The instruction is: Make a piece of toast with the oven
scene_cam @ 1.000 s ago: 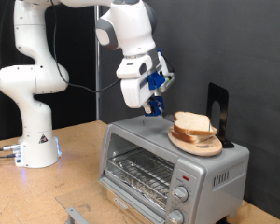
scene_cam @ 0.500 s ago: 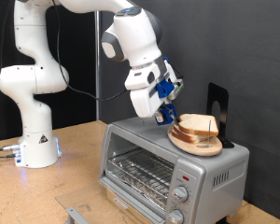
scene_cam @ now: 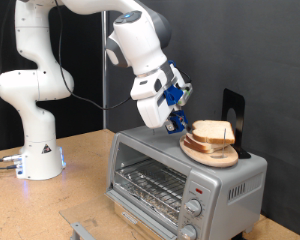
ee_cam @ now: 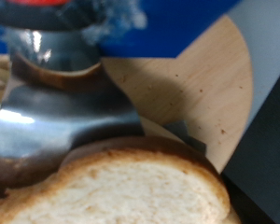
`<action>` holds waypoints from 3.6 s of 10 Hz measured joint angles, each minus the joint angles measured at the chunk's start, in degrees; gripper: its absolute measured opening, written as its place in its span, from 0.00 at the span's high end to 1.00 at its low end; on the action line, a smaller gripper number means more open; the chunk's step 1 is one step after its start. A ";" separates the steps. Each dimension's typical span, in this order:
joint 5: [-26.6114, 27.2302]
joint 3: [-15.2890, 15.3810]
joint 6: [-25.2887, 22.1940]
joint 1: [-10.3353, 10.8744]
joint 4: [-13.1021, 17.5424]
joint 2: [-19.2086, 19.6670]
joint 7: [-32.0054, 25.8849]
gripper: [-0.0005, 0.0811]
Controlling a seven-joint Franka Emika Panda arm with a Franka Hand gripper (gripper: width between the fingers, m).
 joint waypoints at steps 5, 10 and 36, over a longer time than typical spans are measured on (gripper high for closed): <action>3.26 -3.23 -4.07 -0.08 -0.99 -7.37 -3.06 0.42; 0.97 -6.23 -13.87 -0.77 -1.06 -11.82 -3.04 0.42; 14.32 -19.99 5.21 -3.14 -27.18 -14.25 -40.87 0.42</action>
